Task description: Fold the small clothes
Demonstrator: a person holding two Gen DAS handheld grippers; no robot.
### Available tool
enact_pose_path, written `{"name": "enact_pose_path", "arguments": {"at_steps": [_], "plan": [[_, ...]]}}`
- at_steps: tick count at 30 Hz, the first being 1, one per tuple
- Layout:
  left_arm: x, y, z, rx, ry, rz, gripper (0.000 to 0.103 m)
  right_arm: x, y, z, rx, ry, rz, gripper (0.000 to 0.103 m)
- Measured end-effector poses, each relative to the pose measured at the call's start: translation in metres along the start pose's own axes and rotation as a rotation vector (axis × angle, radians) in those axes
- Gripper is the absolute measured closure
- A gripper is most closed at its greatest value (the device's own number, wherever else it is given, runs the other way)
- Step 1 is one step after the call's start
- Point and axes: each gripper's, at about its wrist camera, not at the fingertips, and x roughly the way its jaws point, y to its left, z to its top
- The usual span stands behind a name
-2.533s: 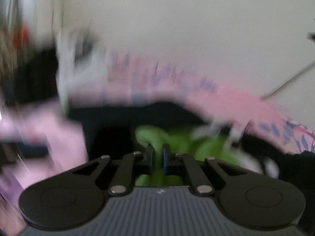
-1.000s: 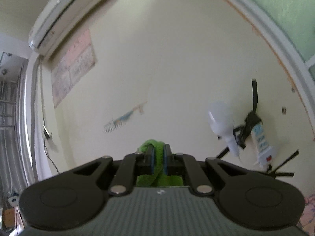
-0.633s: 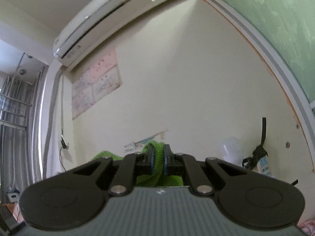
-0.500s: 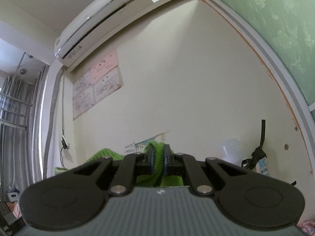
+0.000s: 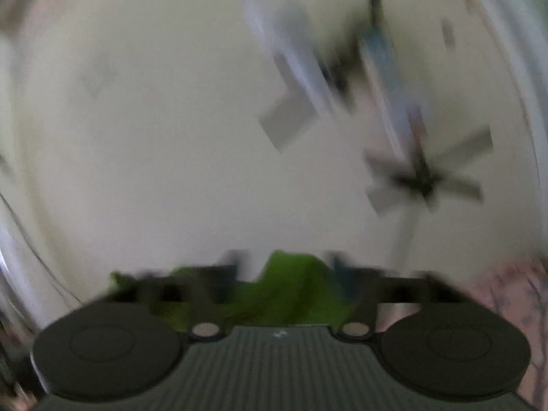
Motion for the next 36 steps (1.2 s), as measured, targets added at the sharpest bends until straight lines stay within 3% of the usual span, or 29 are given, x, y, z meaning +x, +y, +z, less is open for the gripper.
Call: {"name": "enact_pose_path", "arguments": {"at_steps": [2,5,8,11,14,17,21,23,24,25,28,30,33,35,36], "plan": [[0.029,0.019,-0.031,-0.073,0.113,0.003,0.093,0.026,-0.033,-0.027,0.033,0.096,-0.067,0.053],[0.02,0.053,-0.068,-0.124,0.104,-0.014,0.09,0.016,-0.092,-0.057,0.14,0.142,-0.065,0.055],[0.0,0.085,-0.091,-0.17,0.092,-0.019,0.082,0.0,-0.118,-0.081,0.094,0.208,-0.124,0.054],[-0.008,0.111,-0.11,-0.219,0.137,-0.021,0.079,-0.009,-0.125,-0.109,0.045,0.281,-0.145,0.054],[-0.014,0.128,-0.131,-0.272,0.182,-0.043,0.078,-0.013,-0.119,-0.135,0.057,0.334,-0.099,0.055],[-0.013,0.137,-0.141,-0.331,0.211,-0.08,0.064,-0.014,-0.104,-0.15,0.039,0.332,-0.076,0.053],[-0.005,0.13,-0.14,-0.397,0.241,-0.199,0.05,-0.006,-0.097,-0.165,0.082,0.339,-0.052,0.05],[0.006,0.114,-0.139,-0.365,0.264,-0.211,0.052,-0.006,-0.093,-0.171,0.06,0.295,-0.047,0.045],[0.009,0.102,-0.138,-0.305,0.243,-0.152,0.065,-0.007,-0.091,-0.173,0.045,0.286,-0.044,0.044],[0.006,0.093,-0.138,-0.247,0.238,-0.097,0.092,-0.007,-0.091,-0.173,0.047,0.284,-0.042,0.044],[0.002,0.084,-0.13,-0.162,0.191,-0.025,0.096,-0.007,-0.101,-0.173,0.104,0.272,-0.018,0.047],[-0.021,0.097,-0.112,-0.148,0.075,0.081,0.097,-0.009,-0.107,-0.173,0.14,0.265,-0.014,0.05],[-0.064,0.141,-0.079,-0.228,-0.099,0.302,0.096,-0.009,-0.107,-0.173,0.141,0.264,-0.014,0.05],[-0.085,0.165,-0.068,-0.304,-0.139,0.417,0.096,-0.008,-0.106,-0.173,0.128,0.266,-0.014,0.048],[-0.094,0.173,-0.066,-0.319,-0.144,0.425,0.089,-0.008,-0.106,-0.173,0.127,0.266,-0.011,0.047]]}}
